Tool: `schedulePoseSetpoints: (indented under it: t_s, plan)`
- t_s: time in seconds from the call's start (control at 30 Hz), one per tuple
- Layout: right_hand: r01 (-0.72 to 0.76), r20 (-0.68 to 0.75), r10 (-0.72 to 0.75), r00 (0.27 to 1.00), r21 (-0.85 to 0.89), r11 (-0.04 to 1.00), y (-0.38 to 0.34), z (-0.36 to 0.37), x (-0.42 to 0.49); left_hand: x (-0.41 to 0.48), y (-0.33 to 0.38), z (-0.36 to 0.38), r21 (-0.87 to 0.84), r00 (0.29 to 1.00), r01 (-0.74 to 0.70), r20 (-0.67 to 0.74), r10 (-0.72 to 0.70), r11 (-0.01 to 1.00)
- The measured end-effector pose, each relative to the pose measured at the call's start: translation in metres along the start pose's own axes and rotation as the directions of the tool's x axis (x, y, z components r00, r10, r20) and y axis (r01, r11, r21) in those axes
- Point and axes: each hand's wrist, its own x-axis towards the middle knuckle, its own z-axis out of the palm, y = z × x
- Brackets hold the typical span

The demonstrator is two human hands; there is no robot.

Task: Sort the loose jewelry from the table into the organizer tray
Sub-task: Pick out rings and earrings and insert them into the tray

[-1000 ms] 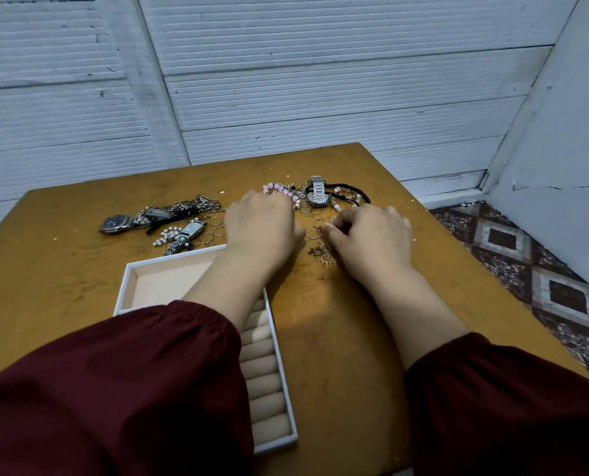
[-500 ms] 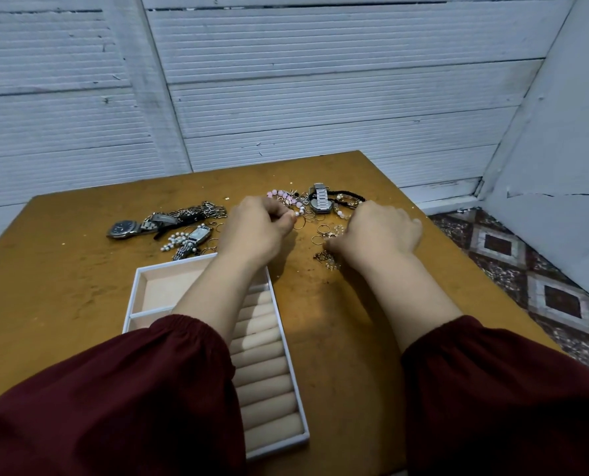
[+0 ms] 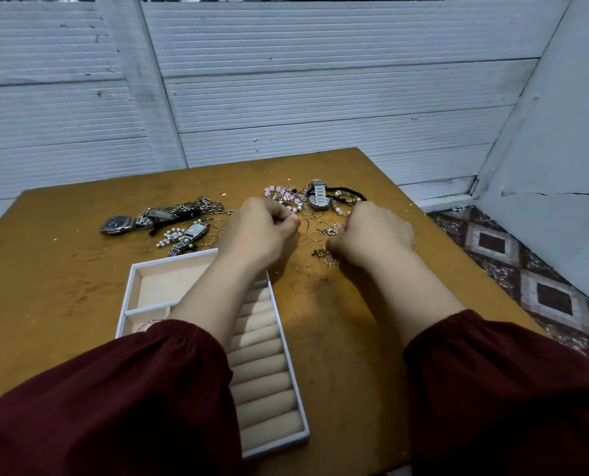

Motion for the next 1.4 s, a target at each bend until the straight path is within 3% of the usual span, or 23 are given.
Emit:
schedulePoseSetpoints:
  t_s: [0.23, 0.37, 0.67, 1.13, 1.4]
  plan:
    - [0.022, 0.205, -0.027, 0.978, 0.03, 0.999, -0.005, -0.006, 0.009, -0.002, 0.003, 0.0, 0.05, 1.0, -0.026, 0.01, 0.026, 0.998]
    - [0.051, 0.167, -0.039, 0.985, -0.07, 0.996, -0.004, -0.013, 0.006, 0.001, -0.003, -0.002, 0.017, 1.0, -0.018, 0.025, 0.018, 1.0]
    - [0.076, 0.235, -0.058, 0.97, -0.068, 0.995, -0.007, -0.014, 0.011, 0.001, -0.004, 0.0, 0.005, 0.999, -0.002, 0.035, 0.002, 1.0]
    - [0.154, 0.221, -0.147, 0.964, -0.012, 0.988, -0.011, -0.009, 0.015, -0.002, 0.002, -0.001, 0.035, 0.999, -0.001, 0.032, 0.0, 0.999]
    - [0.199, 0.07, -0.218, 0.974, 0.211, 0.957, 0.002, -0.002, 0.008, -0.003, 0.002, -0.001, 0.034, 1.0, -0.003, 0.028, 0.002, 0.999]
